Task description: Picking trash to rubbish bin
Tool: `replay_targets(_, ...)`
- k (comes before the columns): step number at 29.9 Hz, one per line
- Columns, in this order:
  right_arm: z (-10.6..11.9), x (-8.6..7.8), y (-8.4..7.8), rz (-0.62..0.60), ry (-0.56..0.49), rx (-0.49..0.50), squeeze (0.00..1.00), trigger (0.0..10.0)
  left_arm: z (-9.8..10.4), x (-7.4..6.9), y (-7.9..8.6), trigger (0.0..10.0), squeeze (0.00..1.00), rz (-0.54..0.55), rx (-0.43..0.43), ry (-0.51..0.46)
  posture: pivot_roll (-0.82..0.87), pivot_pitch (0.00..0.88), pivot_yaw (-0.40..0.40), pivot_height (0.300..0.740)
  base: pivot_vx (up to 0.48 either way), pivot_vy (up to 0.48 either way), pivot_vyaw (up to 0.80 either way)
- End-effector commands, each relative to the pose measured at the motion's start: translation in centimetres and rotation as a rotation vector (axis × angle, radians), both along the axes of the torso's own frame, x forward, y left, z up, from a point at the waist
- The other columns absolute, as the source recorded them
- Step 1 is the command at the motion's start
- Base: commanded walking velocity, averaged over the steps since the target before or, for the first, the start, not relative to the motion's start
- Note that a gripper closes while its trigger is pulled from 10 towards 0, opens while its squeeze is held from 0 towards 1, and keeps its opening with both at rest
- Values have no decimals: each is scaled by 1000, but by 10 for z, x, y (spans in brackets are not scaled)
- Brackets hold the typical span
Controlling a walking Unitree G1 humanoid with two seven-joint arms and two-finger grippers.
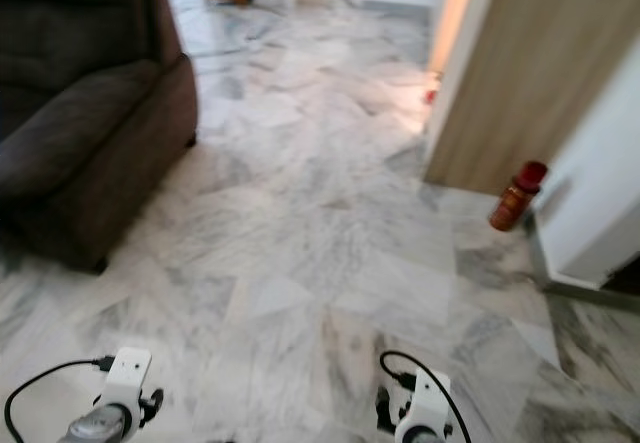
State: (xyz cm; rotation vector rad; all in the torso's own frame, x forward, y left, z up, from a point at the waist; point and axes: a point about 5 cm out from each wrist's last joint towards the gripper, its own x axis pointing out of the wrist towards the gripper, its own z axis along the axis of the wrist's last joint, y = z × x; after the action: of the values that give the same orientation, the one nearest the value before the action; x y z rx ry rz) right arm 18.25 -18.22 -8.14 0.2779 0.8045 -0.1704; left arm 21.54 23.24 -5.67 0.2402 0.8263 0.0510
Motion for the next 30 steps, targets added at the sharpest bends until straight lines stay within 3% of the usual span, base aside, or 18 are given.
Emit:
replay_targets(1,-1,-2,-1,-1,4,1,0,10000,-4,-7,2,10000,0,26,-9,20,116,89,-49,740,0,0,800)
replay_targets(30,-4,-7,13,2,13,35,0,10000,3,1,8,10000,0,-21,10,6,113,40,4,740,0,0,800)
